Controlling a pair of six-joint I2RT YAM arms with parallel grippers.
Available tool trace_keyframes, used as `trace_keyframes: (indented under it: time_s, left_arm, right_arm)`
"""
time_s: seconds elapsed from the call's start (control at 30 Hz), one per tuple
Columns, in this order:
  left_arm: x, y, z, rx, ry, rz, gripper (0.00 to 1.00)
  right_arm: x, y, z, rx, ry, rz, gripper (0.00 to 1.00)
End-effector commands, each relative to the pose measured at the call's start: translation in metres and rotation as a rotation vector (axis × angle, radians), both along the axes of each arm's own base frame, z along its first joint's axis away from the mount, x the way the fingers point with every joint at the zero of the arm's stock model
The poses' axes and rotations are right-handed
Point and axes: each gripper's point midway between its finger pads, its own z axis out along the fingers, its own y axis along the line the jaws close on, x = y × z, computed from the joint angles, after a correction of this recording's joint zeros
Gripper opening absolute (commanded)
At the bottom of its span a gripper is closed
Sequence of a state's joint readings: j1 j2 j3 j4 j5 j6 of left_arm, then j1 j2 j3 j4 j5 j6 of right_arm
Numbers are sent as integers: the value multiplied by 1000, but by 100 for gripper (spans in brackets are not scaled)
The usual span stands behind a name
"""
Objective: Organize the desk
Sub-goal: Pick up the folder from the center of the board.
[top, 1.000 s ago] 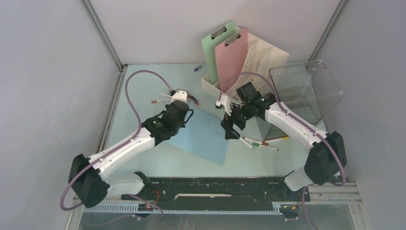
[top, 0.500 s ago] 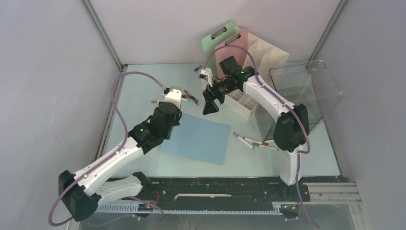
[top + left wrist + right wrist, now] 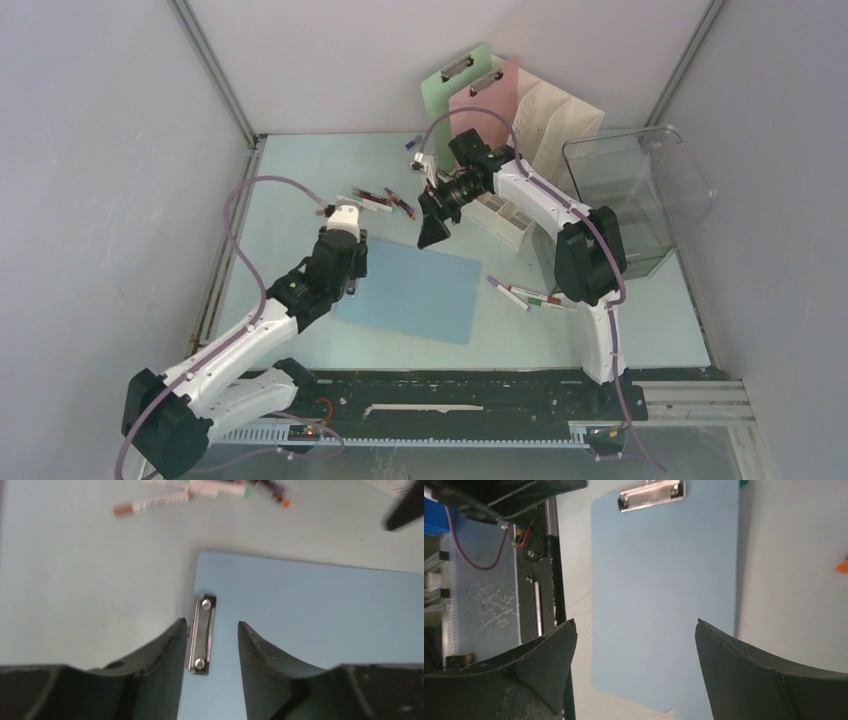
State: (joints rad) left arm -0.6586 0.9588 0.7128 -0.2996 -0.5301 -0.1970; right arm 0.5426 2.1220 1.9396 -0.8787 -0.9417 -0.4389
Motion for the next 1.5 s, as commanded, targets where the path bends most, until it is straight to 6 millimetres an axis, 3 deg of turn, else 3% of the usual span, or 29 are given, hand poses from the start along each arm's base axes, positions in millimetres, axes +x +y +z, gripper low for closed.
trace_keyframes:
  time_s: [0.0, 0.03, 0.17, 0.23, 0.37, 0.53, 0.6, 0.8, 1.13, 1.23, 1.3, 1.47]
  left_arm:
    - [-3, 8, -34, -287, 85, 80, 58]
    - [-5, 11, -43, -349, 106, 96, 69]
    - [-15, 19, -74, -531, 155, 127, 90]
    - [-20, 26, -85, -574, 165, 158, 93]
    - [-25, 37, -106, -653, 180, 210, 94]
    - [-27, 41, -118, -729, 205, 248, 95]
    - [-29, 40, -122, -746, 225, 264, 95]
    - [-37, 34, -135, -805, 314, 313, 92]
    - [-57, 32, -150, -842, 402, 373, 86]
    - [-59, 27, -147, -870, 402, 347, 80]
    - [-60, 24, -144, -889, 401, 330, 69]
    - [-60, 18, -132, -938, 367, 289, 57]
  right_arm:
    - [-18, -4, 13, 41, 42, 21, 95]
    - [-21, -4, 12, 42, 52, 25, 94]
    - [-29, -2, 4, 44, 97, 41, 94]
    - [-36, 3, -7, 29, 131, 56, 92]
    - [-44, 15, -47, -84, 152, 30, 77]
    - [-39, 21, -79, -177, 198, -64, 44]
    - [-36, 20, -91, -214, 204, -95, 36]
    - [-34, 16, -125, -288, 258, -142, 27]
    - [-43, 19, -149, -346, 277, -137, 25]
    - [-44, 20, -153, -360, 284, -135, 25]
    - [-45, 20, -155, -365, 287, -135, 25]
    - [-46, 21, -156, -368, 291, -132, 25]
